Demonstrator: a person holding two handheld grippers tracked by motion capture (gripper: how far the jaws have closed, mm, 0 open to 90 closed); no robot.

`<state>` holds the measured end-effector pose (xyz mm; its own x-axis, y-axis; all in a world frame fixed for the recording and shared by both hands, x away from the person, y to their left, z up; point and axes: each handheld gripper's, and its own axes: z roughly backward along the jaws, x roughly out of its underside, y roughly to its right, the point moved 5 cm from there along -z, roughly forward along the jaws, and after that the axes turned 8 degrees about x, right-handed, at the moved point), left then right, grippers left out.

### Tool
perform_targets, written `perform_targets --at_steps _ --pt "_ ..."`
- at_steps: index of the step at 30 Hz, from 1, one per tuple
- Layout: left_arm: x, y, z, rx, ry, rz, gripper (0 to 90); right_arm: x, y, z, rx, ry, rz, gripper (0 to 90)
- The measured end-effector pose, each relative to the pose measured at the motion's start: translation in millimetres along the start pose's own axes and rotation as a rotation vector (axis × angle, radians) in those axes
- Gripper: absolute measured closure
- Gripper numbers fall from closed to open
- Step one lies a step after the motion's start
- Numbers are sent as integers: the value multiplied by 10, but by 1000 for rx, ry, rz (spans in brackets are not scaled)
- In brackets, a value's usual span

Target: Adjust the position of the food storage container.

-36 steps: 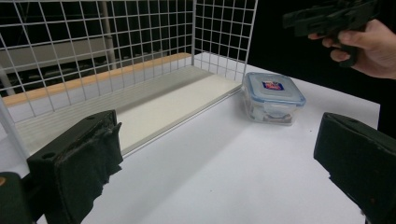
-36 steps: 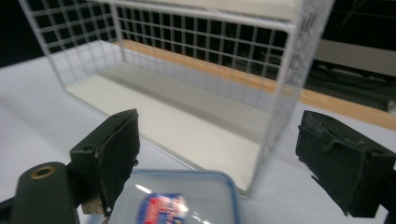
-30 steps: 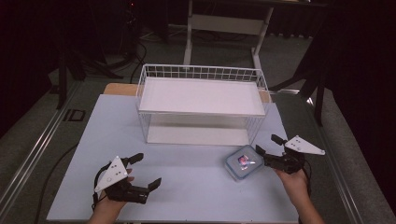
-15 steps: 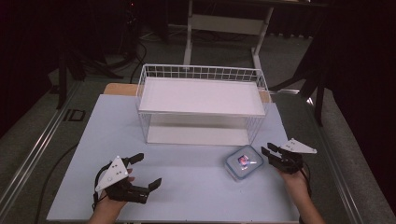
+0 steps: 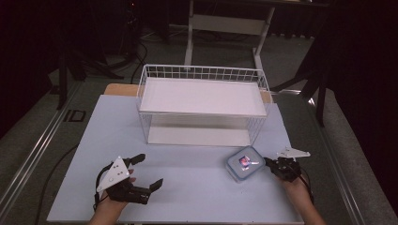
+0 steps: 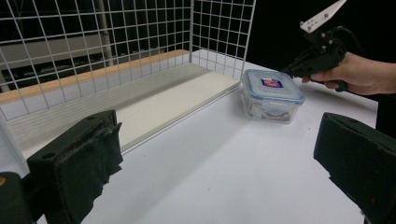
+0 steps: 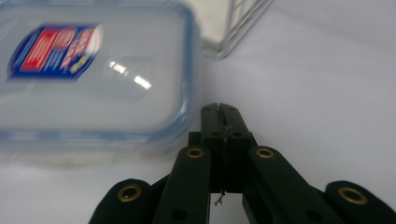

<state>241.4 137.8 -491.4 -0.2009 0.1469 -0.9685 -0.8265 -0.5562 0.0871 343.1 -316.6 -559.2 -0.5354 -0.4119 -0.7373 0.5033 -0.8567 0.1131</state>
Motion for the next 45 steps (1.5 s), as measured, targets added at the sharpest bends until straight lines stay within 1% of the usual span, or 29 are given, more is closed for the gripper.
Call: perform_targets --at_steps 2,4,7,8,9,10,12,13,14,15,16,17,18,20,21,23,24,26,27,28,31,32,33,34,36,37,38,39,45 --pt "-3 1 -3 -1 -1 -2 16 23 -102 17 -37 -9 4 900" --pt "-4 2 -8 -1 -3 -5 16 26 -191 23 -54 -10 27 900" --pt "-7 7 -11 -1 -1 -6 16 25 -357 24 -97 -17 39 900" --pt "-8 10 -12 0 -1 -8 15 21 -408 25 -105 -20 49 900" --pt "-8 10 -12 0 -1 -8 16 21 -408 25 -105 -20 49 900" --pt "-8 13 -13 1 -1 -9 16 13 -455 25 -113 -20 55 900" --pt "-7 15 -15 1 -3 -10 16 -6 -544 21 -134 -19 70 900" --pt "-6 19 -15 2 -5 -12 16 -28 -630 15 -153 -25 69 900" --pt "-6 19 -15 2 -5 -12 15 -40 -676 10 -169 -24 73 900" --pt "-6 20 -15 1 -6 -13 15 -40 -676 10 -169 -24 73 900" --pt "-6 21 -16 1 -6 -14 16 -64 -761 3 -183 -23 84 900" --pt "-4 22 -17 2 -6 -12 16 -76 -798 -3 -196 -20 89 900" --pt "-4 22 -17 2 -6 -12 16 -86 -834 -9 -202 -19 91 900" --pt "-1 23 -19 2 -11 -15 16 -93 -857 -14 -205 -18 92 900" --pt "0 24 -21 2 -10 -14 15 -107 -908 -35 -231 -13 77 900" --pt "1 27 -24 3 -11 -14 16 -111 -920 -40 -232 -13 73 900" --pt "2 29 -26 4 -11 -14 16 -118 -942 -49 -245 -7 70 900" --pt "3 30 -27 4 -13 -16 16 -130 -974 -64 -255 -6 79 900" --pt "4 31 -28 3 -14 -16 15 -132 -979 -68 -262 -6 74 900" --pt "4 32 -27 3 -13 -15 16 -132 -979 -68 -259 -4 79 900" --pt "2 33 -22 1 -13 -16 16 -140 -965 -55 -237 -3 93 900" --pt "3 32 -22 0 -13 -16 15 -165 -920 -36 -198 2 106 900" --pt "4 30 -24 1 -13 -15 15 -165 -920 -36 -198 2 106 900" --pt "6 29 -26 2 -14 -15 16 -193 -869 -30 -175 7 98 900" --pt "5 31 -28 3 -15 -16 16 -216 -839 -39 -172 14 77 900" --pt "5 31 -28 3 -15 -16 15 -216 -839 -39 -172 14 77 900" --pt "5 34 -25 3 -17 -17 16 -229 -828 -64 -183 15 50 900" --pt "5 34 -25 3 -17 -17 16 -233 -836 -69 -188 16 42 900" --pt "11 33 -31 5 -17 -14 15 -231 -932 -110 -205 2 52 900"
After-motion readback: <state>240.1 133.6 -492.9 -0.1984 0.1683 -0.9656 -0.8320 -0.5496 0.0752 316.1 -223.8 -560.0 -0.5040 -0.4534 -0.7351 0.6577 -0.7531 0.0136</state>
